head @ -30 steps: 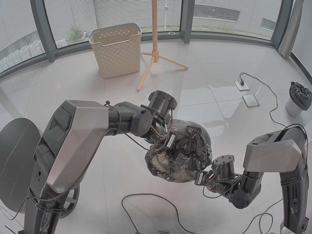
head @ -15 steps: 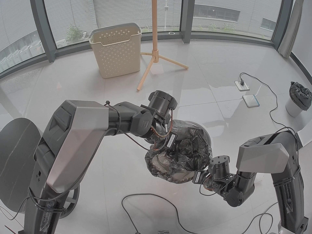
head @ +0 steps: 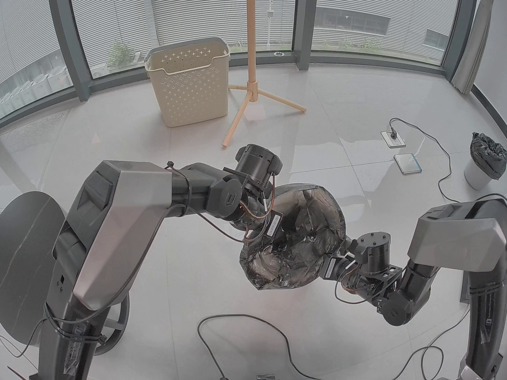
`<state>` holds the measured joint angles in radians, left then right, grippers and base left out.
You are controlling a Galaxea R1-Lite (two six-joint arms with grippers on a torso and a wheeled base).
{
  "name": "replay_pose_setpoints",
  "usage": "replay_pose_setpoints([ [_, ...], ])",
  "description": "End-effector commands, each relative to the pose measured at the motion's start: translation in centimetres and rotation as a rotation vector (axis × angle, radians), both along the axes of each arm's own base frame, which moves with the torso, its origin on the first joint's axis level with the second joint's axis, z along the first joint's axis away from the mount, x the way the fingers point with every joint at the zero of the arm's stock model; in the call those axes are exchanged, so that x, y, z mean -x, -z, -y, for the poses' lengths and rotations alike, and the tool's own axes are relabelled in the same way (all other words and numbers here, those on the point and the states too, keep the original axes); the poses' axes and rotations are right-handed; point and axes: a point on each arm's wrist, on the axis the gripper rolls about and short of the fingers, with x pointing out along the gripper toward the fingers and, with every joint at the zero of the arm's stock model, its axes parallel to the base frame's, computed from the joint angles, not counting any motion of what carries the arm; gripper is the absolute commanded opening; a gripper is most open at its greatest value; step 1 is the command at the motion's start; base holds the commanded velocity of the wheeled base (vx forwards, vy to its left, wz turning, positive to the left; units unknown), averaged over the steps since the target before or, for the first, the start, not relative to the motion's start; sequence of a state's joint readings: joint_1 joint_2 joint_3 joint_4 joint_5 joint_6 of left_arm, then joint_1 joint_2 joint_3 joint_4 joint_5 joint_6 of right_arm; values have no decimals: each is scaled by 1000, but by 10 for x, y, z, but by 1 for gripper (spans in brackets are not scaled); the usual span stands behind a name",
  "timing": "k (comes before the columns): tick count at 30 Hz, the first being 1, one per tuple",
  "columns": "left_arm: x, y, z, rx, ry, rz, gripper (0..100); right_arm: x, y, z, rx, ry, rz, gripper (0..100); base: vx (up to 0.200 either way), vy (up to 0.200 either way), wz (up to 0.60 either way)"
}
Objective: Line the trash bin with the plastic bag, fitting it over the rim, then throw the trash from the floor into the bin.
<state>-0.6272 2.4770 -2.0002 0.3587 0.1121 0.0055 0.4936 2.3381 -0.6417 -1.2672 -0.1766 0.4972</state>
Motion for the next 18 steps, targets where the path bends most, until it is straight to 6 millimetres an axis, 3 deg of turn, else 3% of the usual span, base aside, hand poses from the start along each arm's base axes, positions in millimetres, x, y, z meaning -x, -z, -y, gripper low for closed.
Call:
replay_pose_setpoints([
  [1,-2,-4,-4,6,-6,8,0,0,-45,8,-19,0,115,0,0,0,0],
  [6,-5,2,-3,2,-12,11,0,-7,-47,18,-1,23,129,0,0,0,0],
  [7,-9,15,-2,-5,-15,4,0,-12,-46,27,0,46,130,0,0,0,0],
  [13,-19,42,-6,-16,-28,-17,0,-20,-45,42,-6,72,129,0,0,0,0],
  [18,-28,53,-12,-11,-50,-4,0,-24,-46,53,-9,91,130,0,0,0,0],
])
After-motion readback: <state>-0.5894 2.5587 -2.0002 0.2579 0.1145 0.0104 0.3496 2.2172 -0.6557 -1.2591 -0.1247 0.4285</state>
